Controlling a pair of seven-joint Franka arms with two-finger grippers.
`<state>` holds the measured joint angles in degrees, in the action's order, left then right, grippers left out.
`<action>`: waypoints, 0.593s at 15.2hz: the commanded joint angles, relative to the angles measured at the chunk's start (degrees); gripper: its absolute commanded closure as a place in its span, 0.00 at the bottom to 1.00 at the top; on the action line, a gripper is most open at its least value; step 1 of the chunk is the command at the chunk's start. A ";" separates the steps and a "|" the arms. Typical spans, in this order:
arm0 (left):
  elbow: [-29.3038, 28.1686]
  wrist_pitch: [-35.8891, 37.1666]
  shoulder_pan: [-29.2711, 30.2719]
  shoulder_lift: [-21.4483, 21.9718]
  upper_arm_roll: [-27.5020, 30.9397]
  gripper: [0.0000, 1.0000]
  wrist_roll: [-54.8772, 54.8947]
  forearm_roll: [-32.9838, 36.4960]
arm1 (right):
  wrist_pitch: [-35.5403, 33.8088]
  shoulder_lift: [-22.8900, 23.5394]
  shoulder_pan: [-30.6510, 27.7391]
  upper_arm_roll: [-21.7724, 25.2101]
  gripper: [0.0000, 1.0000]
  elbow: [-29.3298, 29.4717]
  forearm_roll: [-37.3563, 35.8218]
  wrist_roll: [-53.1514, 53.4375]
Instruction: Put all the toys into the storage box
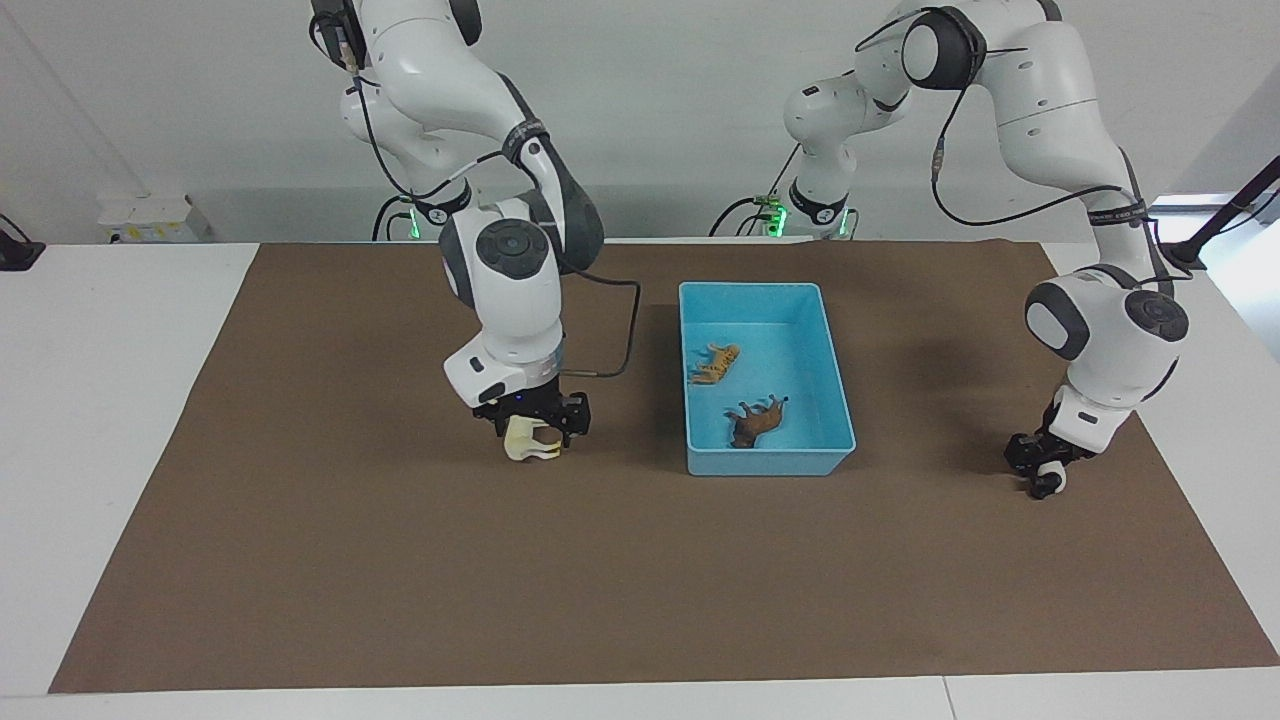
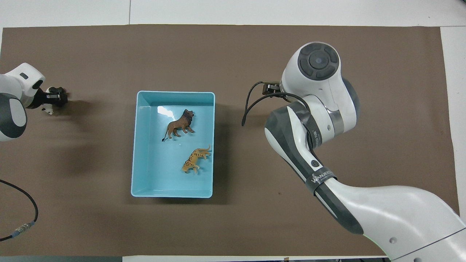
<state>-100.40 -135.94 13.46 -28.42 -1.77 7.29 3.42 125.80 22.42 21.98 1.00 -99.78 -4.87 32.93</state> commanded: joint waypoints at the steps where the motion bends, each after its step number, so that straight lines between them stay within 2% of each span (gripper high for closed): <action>1: 9.58 12.67 -4.30 -1.03 0.27 1.00 -8.31 -0.69 | 6.21 -6.33 -0.71 -0.91 0.00 -13.07 -0.40 -3.74; 2: 11.09 17.16 -5.97 0.10 0.18 1.00 -12.87 -0.69 | 6.73 -5.98 -0.62 -0.91 0.00 -13.68 -0.40 -4.53; 5: 9.97 29.02 -12.99 8.96 -0.43 1.00 -30.00 -1.56 | 11.11 -5.37 -1.41 -0.83 0.00 -16.57 -0.40 -7.17; 6: 9.79 32.98 -15.98 11.34 -0.34 1.00 -35.63 -4.01 | 13.04 -5.10 -1.94 -0.91 0.00 -17.46 -0.40 -7.70; 7: 9.53 35.37 -19.05 12.76 -0.43 1.00 -40.47 -5.42 | 14.63 -4.58 -2.38 -0.91 0.00 -17.99 -0.40 -8.58; 9: 4.81 32.87 -25.99 14.52 -0.34 1.00 -48.21 -5.79 | 16.83 -3.44 -2.38 -0.83 0.01 -18.43 -0.40 -8.59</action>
<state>-89.66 -101.22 -6.77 -16.50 -3.41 -33.98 -1.23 139.63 18.88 20.69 0.78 -116.45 -4.88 25.69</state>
